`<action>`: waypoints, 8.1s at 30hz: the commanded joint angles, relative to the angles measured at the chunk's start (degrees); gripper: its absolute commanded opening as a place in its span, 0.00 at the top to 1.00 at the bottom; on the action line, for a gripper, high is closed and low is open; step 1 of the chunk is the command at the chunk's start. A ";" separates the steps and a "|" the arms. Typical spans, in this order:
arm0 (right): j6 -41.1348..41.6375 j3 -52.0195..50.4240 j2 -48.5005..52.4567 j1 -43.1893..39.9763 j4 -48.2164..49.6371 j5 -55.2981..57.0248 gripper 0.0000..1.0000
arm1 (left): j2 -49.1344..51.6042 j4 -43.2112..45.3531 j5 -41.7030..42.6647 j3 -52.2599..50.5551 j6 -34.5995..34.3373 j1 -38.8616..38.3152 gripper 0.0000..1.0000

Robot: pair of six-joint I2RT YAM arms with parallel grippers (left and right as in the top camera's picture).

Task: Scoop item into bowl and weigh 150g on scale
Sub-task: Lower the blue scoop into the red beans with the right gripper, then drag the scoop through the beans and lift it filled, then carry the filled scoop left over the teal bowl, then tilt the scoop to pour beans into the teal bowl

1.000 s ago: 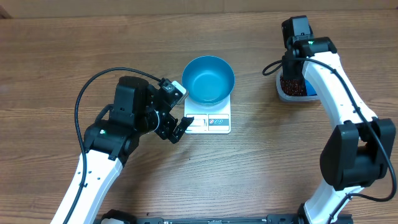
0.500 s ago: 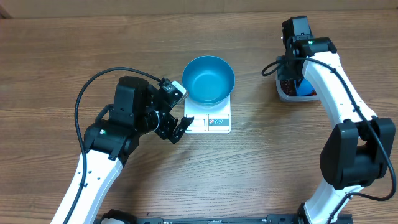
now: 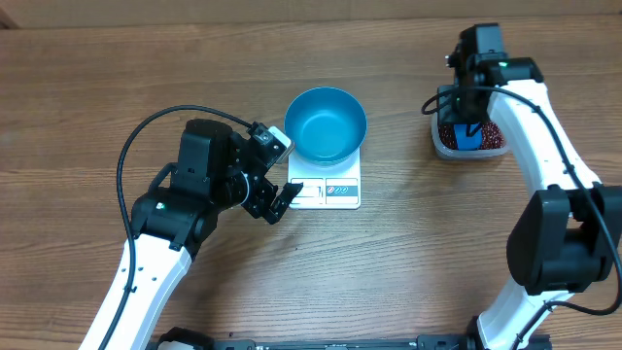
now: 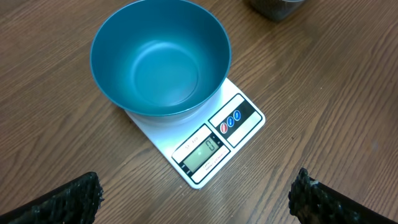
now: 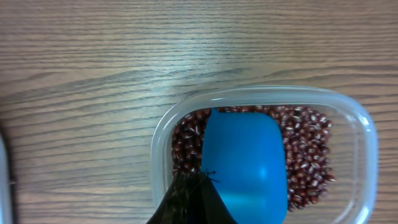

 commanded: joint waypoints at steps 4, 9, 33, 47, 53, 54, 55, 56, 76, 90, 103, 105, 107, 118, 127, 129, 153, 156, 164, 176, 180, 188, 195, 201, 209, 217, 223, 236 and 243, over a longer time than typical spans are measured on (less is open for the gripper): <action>0.37 -0.35 0.68 -5.03 -0.31 -16.28 0.96 | 0.09 0.04 0.85 1.49 -0.81 0.31 0.01; 0.37 -0.35 0.68 -8.33 -1.49 -23.23 0.96 | 0.09 0.04 0.85 1.49 -0.81 0.31 0.01; 0.68 -0.35 0.68 -15.43 -5.40 -32.74 0.96 | 0.09 0.04 0.85 1.49 -0.81 0.31 0.00; 0.15 -0.35 0.70 -20.83 -6.16 -37.09 0.96 | 0.09 0.04 0.85 1.49 -0.81 0.31 0.00; -1.14 -0.35 0.70 -23.39 -6.91 -41.07 0.96 | 0.09 0.04 0.85 1.49 -0.81 0.31 0.00; -1.11 -0.35 0.70 -23.71 -7.10 -41.11 0.96 | 0.09 0.04 0.85 1.49 -0.81 0.31 0.00; -1.11 -0.35 0.70 -24.02 -7.32 -41.13 0.96 | 0.09 0.04 0.85 1.49 -0.81 0.31 0.00; -1.14 -0.35 0.70 -24.28 -7.58 -41.13 0.96 | 0.09 0.04 0.85 1.49 -0.81 0.31 0.00; -3.15 -0.35 0.70 -30.03 -9.84 -48.70 0.96 | 0.09 0.04 0.85 1.49 -0.81 0.31 0.00; -5.46 -0.35 0.70 -32.59 -11.10 -59.78 0.96 | 0.09 0.04 0.85 1.49 -0.81 0.31 0.00; -7.15 -0.35 0.68 -32.57 -11.61 -69.88 0.96 | 0.09 0.04 0.85 1.49 -0.81 0.31 0.00; -7.15 -0.35 0.68 -32.57 -11.74 -71.43 0.96 | 0.09 0.04 0.85 1.49 -0.81 0.31 0.01; -7.13 -0.35 0.68 -32.50 -11.76 -72.76 0.96 | 0.09 0.04 0.85 1.49 -0.81 0.31 0.01; -7.13 -0.22 0.68 -29.27 -12.11 -79.34 0.96 | 0.09 0.04 0.85 1.49 -0.81 0.31 0.01; -7.10 0.70 0.66 -23.02 -11.67 -80.30 0.96 | 0.09 0.04 0.85 1.49 -0.81 0.31 0.01; -6.88 1.33 0.66 -21.55 -11.67 -80.30 0.96 | 0.09 0.04 0.85 1.49 -0.81 0.31 0.01; -1.92 7.23 0.57 1.97 -0.42 -65.13 0.96 | 0.09 0.04 0.85 1.49 -0.81 0.31 0.00; -1.90 7.23 0.57 4.55 1.68 -60.65 0.96 | 0.09 0.04 0.85 1.49 -0.81 0.31 0.00; -1.95 7.23 0.57 9.07 5.60 -46.97 0.96 | 0.09 0.04 0.85 1.49 -0.81 0.31 0.00; -5.44 7.23 0.57 12.26 9.90 -38.80 0.96 | 0.09 0.04 0.85 1.49 -0.81 0.31 0.01; -5.66 7.23 0.57 13.81 10.67 -35.19 0.96 | 0.09 0.04 0.85 1.49 -0.81 0.31 0.00; -7.21 7.23 0.57 16.63 10.49 -27.21 0.96 | 0.09 0.04 0.85 1.49 -0.81 0.31 0.01; -8.63 7.30 0.55 17.07 10.49 -25.55 0.96 | 0.09 0.04 0.85 1.49 -0.81 0.31 0.00; -9.75 7.30 -0.76 17.35 10.40 -22.95 0.96 | 0.09 0.04 0.85 1.49 -0.81 0.31 0.01; -9.94 7.30 -3.39 17.97 9.90 -21.88 0.96 | 0.09 0.04 0.85 1.49 -0.81 0.31 0.00; -10.14 7.30 -3.65 19.41 8.94 -21.90 0.96 | 0.09 0.04 0.85 1.49 -0.81 0.31 0.00; -11.15 7.30 -3.65 21.03 8.31 -21.84 0.96 | 0.09 0.04 0.85 1.49 -0.81 0.31 0.00; -13.03 7.30 -3.65 24.24 6.60 -10.71 0.96 | 0.09 0.04 0.85 1.49 -0.81 0.31 0.00; -14.25 7.30 -3.65 27.15 6.54 -5.05 0.96 | 0.09 0.04 0.85 1.49 -0.81 0.31 0.00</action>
